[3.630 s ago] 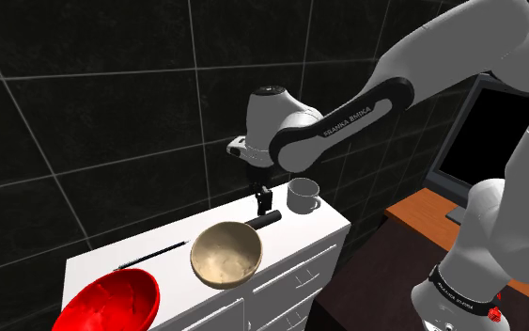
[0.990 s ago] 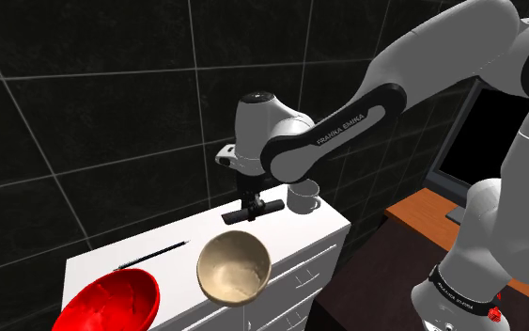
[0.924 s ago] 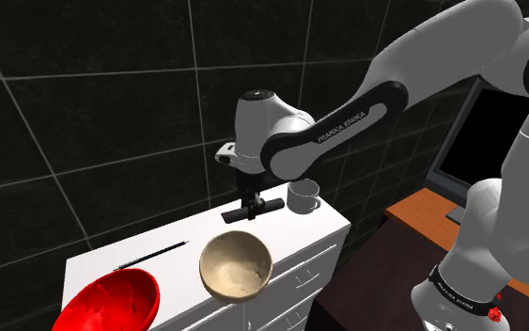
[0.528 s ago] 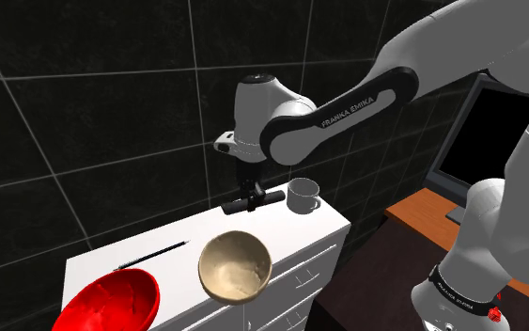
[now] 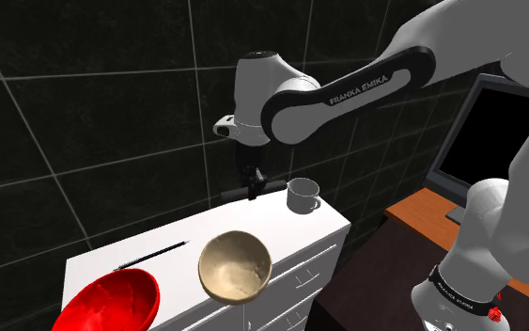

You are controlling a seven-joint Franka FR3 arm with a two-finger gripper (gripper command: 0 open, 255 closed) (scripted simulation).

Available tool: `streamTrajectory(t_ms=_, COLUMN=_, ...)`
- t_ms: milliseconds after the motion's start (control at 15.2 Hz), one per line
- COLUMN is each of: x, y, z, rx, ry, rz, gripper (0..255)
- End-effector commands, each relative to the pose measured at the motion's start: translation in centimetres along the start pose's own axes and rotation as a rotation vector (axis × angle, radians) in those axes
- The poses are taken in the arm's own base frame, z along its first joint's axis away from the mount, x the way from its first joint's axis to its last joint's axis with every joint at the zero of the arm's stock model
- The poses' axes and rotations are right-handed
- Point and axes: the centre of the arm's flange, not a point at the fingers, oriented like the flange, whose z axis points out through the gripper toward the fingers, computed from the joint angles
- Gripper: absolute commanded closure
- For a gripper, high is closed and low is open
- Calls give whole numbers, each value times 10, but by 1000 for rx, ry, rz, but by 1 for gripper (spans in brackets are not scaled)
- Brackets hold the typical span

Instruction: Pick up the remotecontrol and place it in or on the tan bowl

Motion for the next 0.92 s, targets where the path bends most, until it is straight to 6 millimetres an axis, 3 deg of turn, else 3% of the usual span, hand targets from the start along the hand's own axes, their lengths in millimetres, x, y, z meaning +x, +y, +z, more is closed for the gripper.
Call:
streamTrajectory(t_ms=0, x=0, y=2, z=-10, rx=0, ry=0, rz=0, gripper=255)
streamTrajectory(t_ms=132, x=0, y=2, z=-16, rx=0, ry=0, rz=0, gripper=255)
streamTrajectory(t_ms=792, x=99, y=-85, z=-13, rx=0, ry=0, rz=0, gripper=255)
streamTrajectory(t_ms=858, x=118, y=-101, z=-13, rx=0, ry=0, rz=0, gripper=255)
